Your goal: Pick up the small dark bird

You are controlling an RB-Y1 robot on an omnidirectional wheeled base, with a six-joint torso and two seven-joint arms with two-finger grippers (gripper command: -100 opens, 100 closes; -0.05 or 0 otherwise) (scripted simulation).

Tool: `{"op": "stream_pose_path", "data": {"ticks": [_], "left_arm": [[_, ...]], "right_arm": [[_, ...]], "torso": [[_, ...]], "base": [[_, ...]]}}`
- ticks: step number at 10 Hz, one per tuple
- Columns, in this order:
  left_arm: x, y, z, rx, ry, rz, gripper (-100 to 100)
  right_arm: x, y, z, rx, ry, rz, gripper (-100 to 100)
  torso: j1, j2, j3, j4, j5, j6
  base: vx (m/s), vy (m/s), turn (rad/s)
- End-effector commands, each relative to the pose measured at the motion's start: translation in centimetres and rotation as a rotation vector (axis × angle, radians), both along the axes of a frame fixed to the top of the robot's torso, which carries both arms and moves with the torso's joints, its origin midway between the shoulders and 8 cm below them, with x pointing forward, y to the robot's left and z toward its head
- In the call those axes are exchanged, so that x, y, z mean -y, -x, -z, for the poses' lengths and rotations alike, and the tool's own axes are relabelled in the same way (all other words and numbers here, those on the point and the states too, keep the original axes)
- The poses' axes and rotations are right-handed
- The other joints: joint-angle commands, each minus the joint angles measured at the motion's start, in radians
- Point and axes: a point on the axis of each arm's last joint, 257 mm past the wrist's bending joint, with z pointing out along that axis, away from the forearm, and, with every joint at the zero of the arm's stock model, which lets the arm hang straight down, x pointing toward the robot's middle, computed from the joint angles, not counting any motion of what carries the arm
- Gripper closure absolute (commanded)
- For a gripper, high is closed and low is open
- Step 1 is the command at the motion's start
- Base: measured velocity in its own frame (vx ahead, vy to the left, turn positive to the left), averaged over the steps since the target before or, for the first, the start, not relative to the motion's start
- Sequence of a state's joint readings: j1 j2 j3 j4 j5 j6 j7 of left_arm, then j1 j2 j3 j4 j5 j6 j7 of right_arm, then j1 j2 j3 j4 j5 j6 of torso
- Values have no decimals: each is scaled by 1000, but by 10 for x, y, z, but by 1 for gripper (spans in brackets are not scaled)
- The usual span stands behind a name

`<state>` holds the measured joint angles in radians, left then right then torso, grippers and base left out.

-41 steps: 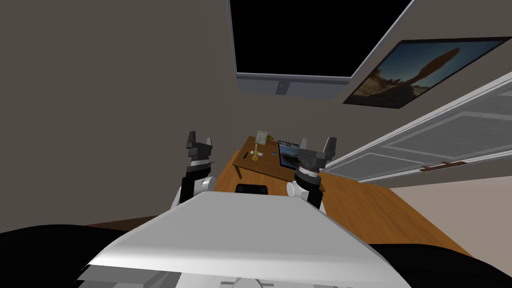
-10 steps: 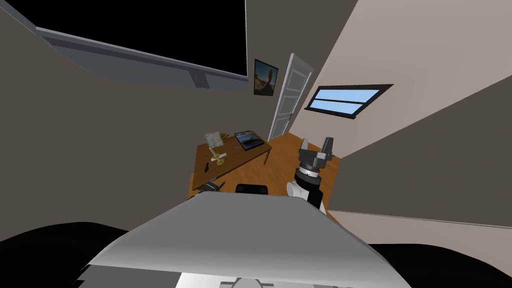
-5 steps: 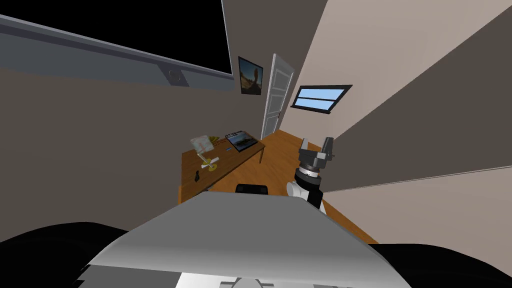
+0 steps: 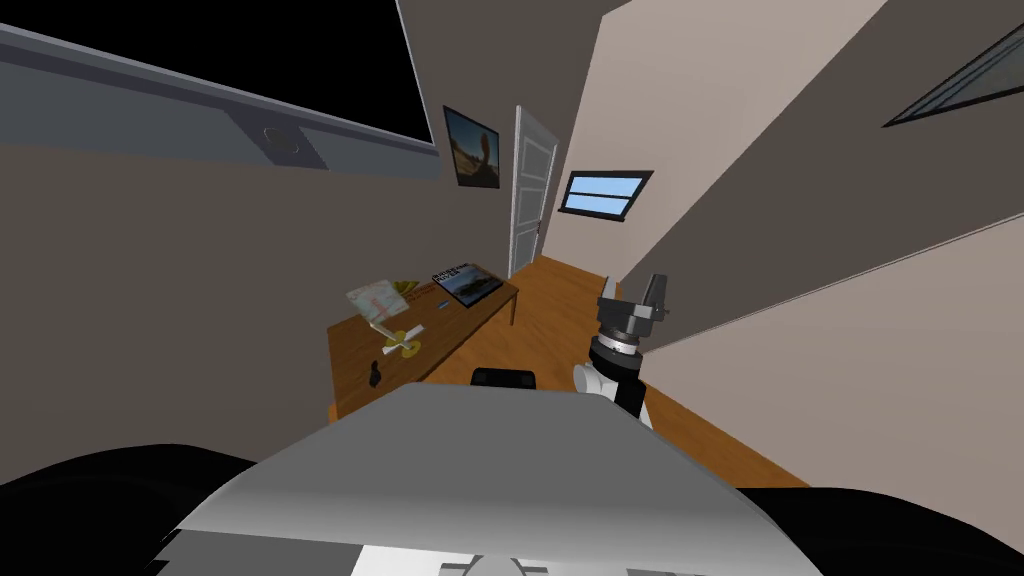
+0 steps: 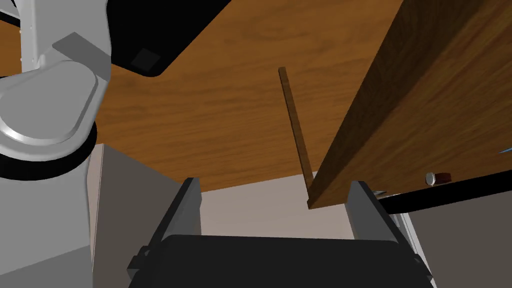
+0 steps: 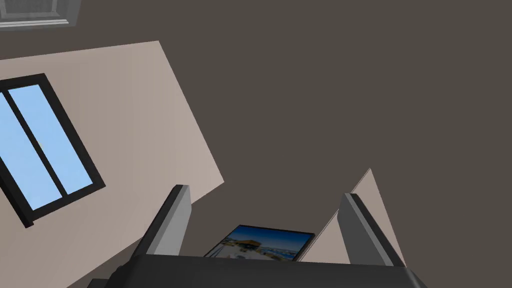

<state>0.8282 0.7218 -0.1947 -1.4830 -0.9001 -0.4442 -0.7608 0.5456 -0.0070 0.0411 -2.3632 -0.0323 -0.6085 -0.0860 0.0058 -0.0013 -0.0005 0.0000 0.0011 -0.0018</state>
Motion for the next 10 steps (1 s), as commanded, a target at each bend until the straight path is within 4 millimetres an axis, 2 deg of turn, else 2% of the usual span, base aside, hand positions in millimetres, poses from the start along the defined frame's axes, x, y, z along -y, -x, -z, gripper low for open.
{"op": "stream_pose_path", "data": {"ticks": [1, 2, 3, 4, 5, 6, 8, 10], "left_arm": [[-15, 32, 14, -60, -76, 93, -100], [-16, 34, 15, -64, -82, 100, -100], [-31, 62, 24, -116, -139, 176, -100], [-31, 63, 24, -118, -144, 184, -100], [-46, 90, 31, -170, -197, 260, -100], [-46, 91, 32, -171, -201, 268, -100], [-77, 142, 39, -268, -289, 412, -100], [-77, 144, 39, -271, -297, 430, -100]], "right_arm": [[0, 0, 0, 0, 0, 0, 0], [0, 0, 0, 0, 0, 0, 0], [0, 0, 0, 0, 0, 0, 0], [0, 0, 0, 0, 0, 0, 0], [0, 0, 0, 0, 0, 0, 0], [0, 0, 0, 0, 0, 0, 0], [0, 0, 0, 0, 0, 0, 0], [0, 0, 0, 0, 0, 0, 0]], "torso": [[0, 0, 0, 0, 0, 0], [0, 0, 0, 0, 0, 1], [0, 0, 0, 0, 0, 0], [0, 0, 0, 0, 0, 1], [0, 0, 0, 0, 0, 0], [1, 0, 0, 0, 0, 1], [1, 0, 0, 0, 0, 1], [1, 0, 0, 0, 0, 0]], "base": [[5, 40, -358], [0, 45, -219], [-8, 42, -426], [-10, 46, -198], [-7, 49, -412], [-6, 54, -192], [-14, 57, -406], [-13, 42, -122]]}}
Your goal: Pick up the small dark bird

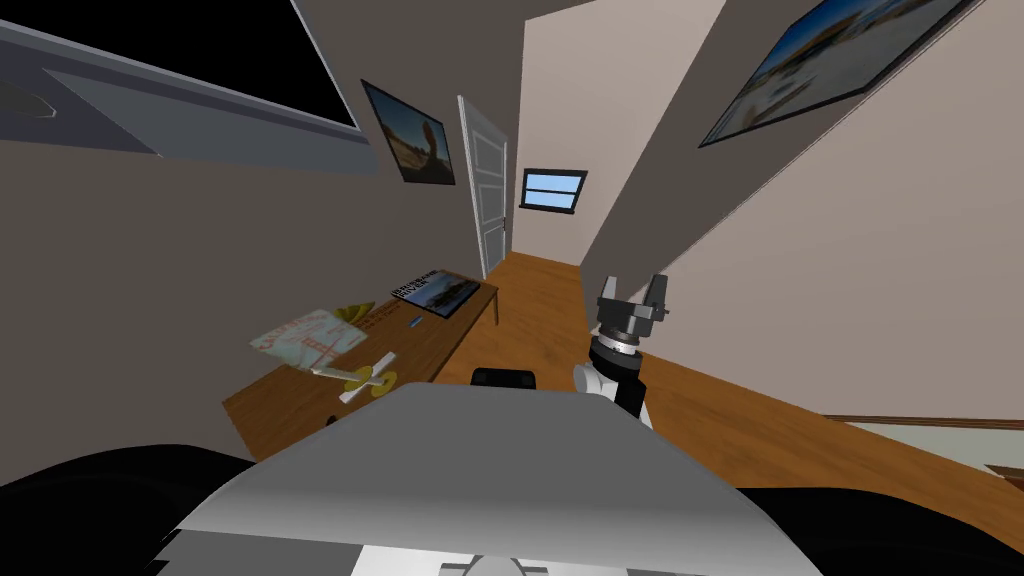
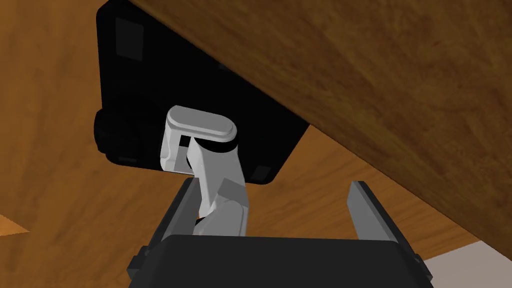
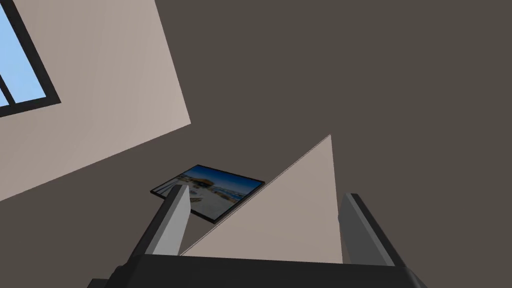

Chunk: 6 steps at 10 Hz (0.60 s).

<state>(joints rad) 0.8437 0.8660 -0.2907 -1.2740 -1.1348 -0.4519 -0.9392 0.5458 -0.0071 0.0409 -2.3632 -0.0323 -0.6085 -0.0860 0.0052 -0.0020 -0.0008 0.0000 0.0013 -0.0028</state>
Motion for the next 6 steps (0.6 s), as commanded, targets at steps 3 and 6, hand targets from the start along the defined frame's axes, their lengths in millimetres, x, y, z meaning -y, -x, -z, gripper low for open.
{"op": "stream_pose_path", "data": {"ticks": [3, 6], "left_arm": [[-30, 46, 2, -98, -76, 153, -100], [-58, 80, -1, -176, -133, 279, -100]], "right_arm": [[0, 0, 0, 0, 0, 0, 0], [0, 0, 0, 0, 0, 0, 0]], "torso": [[1, 0, 0, 0, 0, 2], [2, 0, 0, 0, 0, 0]], "base": [[-12, 43, -328], [-17, 53, -229]]}}
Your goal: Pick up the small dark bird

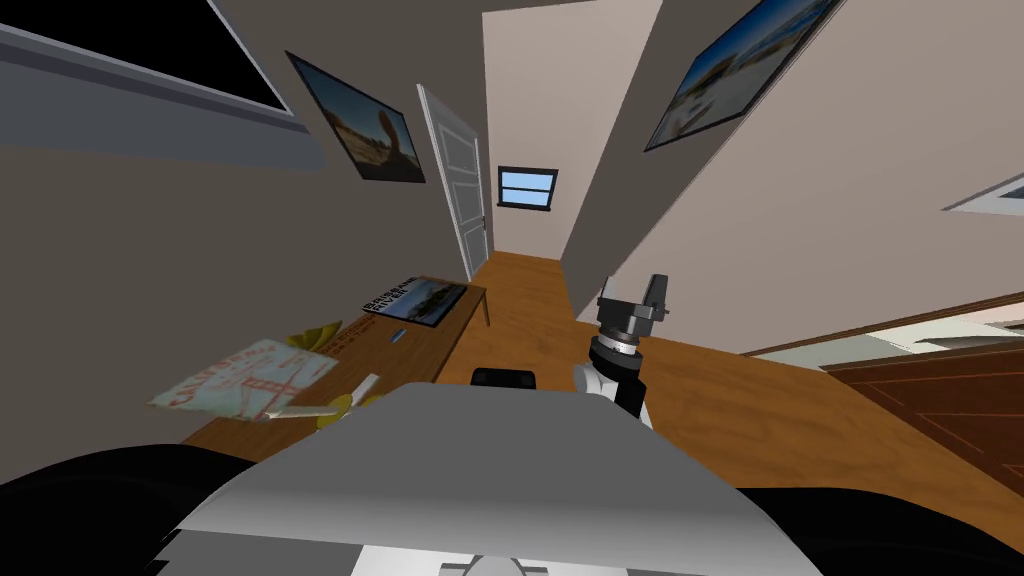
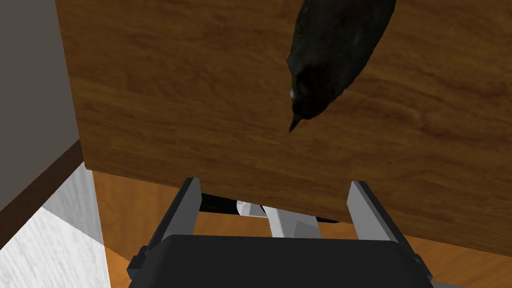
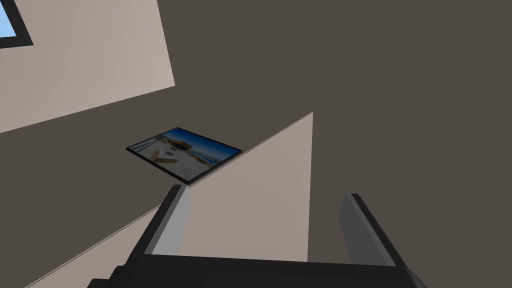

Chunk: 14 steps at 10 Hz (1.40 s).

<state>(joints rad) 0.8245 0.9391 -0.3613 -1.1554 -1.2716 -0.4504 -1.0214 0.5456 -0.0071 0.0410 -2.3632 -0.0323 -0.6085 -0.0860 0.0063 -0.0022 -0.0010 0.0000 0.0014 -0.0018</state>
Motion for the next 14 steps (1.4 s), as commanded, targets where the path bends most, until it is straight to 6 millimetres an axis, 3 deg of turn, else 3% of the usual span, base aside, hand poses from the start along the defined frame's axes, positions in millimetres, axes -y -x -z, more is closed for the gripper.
{"op": "stream_pose_path", "data": {"ticks": [1, 5, 6, 7, 8, 11, 12, 14], "left_arm": [[-19, 24, -4, -52, -36, 86, -100], [-57, 55, -13, -145, -99, 244, -100], [-50, 52, -11, -131, -89, 221, -100], [-51, 52, -12, -132, -92, 225, 0], [-54, 34, -4, -98, -92, 202, -100], [-72, 55, -10, -137, -120, 247, -100], [-69, 33, -1, -91, -111, 210, -100], [-86, 57, -8, -137, -139, 239, -100]], "right_arm": [[0, 0, 0, 0, 0, 0, 0], [0, 0, 0, 0, 0, 0, 0], [0, 0, 0, 0, 0, 0, 0], [0, 0, 0, 0, 0, 0, 0], [0, 0, 0, 0, 0, 0, 0], [0, 0, 0, 0, 0, 0, 0], [0, 0, 0, 0, 0, 0, 0], [0, 0, 0, 0, 0, 0, 0]], "torso": [[0, 0, 0, 0, 0, 0], [2, 0, 0, 0, 1, -1], [2, 1, 0, 0, 0, 0], [-1, 0, 0, 0, 0, -2], [-2, -1, -1, 0, 0, -2], [-3, -5, -3, -1, 0, -1], [-4, -3, -2, -1, -1, -2], [-2, -6, -3, -1, -1, -1]], "base": [[-18, 60, -365], [-31, 75, -304], [-23, 32, -61], [-3, 7, 10], [45, 28, 112], [40, 4, 11], [45, 1, 90], [41, 13, 34]]}}
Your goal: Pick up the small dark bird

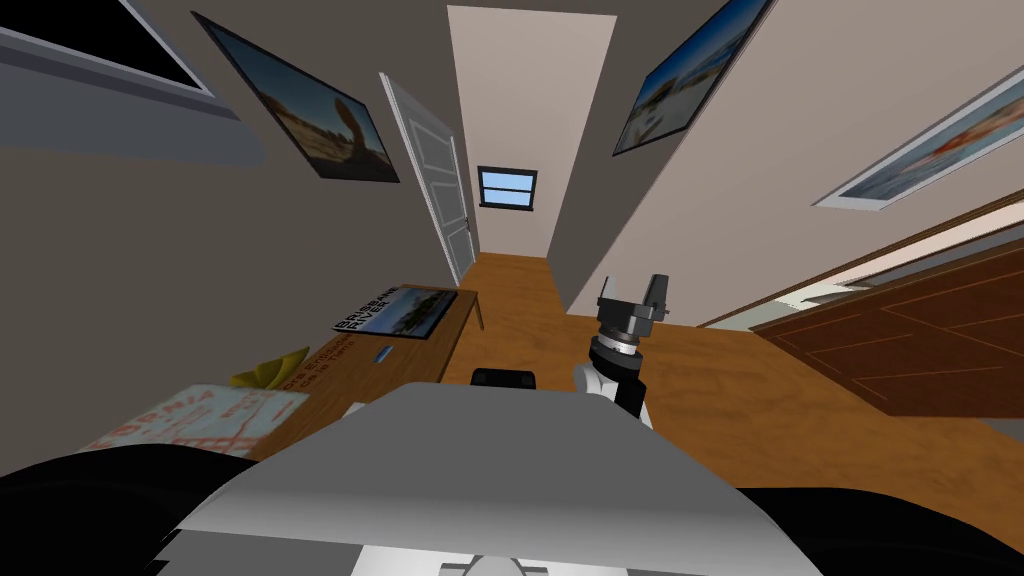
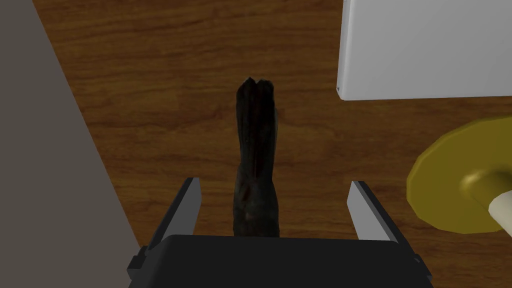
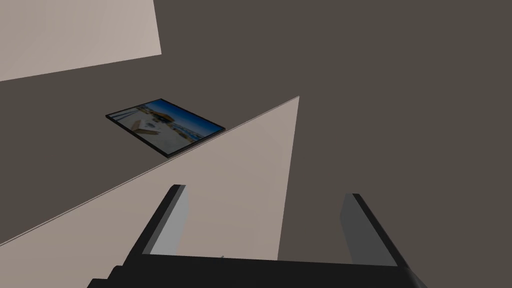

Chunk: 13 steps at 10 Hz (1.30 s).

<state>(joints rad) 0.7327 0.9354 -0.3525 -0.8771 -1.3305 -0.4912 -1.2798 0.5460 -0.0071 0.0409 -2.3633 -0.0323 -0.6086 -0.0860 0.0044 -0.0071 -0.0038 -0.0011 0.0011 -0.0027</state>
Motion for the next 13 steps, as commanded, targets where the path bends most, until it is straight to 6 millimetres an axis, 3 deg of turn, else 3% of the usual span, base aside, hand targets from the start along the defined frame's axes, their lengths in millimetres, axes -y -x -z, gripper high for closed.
{"op": "stream_pose_path", "data": {"ticks": [1, 2, 3, 5, 7, 9, 10, 11, 13], "left_arm": [[-7, 10, -2, -16, -10, 26, -100], [-7, 10, -2, -17, -8, 46, -100], [-5, -6, 5, 24, 0, 6, -100], [-18, 17, -1, -20, -25, 36, -100], [-19, 10, 4, 5, -20, 30, -100], [-26, 25, 0, -24, -29, 77, -100], [-19, 9, 9, 21, -17, 31, -100], [-26, 28, 3, -14, -31, 50, -100], [-29, 33, 1, -27, -30, 97, -100]], "right_arm": [[0, 0, 0, 0, 0, 0, 0], [0, 0, 0, 0, 0, 0, 0], [0, 0, 0, 0, 0, 0, 0], [0, 0, 0, 0, 0, 0, 0], [0, 0, 0, 0, 0, 0, 0], [0, 0, 0, 0, 0, 0, 0], [0, 0, 0, 0, 0, 0, 0], [0, 0, 0, 0, 0, 0, 0], [0, 0, 0, 0, 0, 0, 0]], "torso": [[0, 0, 0, 0, 0, 0], [0, 1, 1, 0, 0, 0], [-1, 2, 1, 0, 0, 0], [0, -2, -1, 0, 0, 0], [0, 1, 1, 0, 0, 0], [0, -2, -1, 0, 0, 0], [0, 0, 0, 0, 0, 0], [0, -1, -1, 0, 0, 0], [-1, 0, 0, 0, 0, 0]], "base": [[10, 4, -8], [0, 0, 0], [46, 7, 100], [52, 8, 27], [31, 6, 46], [45, 11, 30], [52, 17, 94], [63, 9, 51], [16, 0, -3]]}}
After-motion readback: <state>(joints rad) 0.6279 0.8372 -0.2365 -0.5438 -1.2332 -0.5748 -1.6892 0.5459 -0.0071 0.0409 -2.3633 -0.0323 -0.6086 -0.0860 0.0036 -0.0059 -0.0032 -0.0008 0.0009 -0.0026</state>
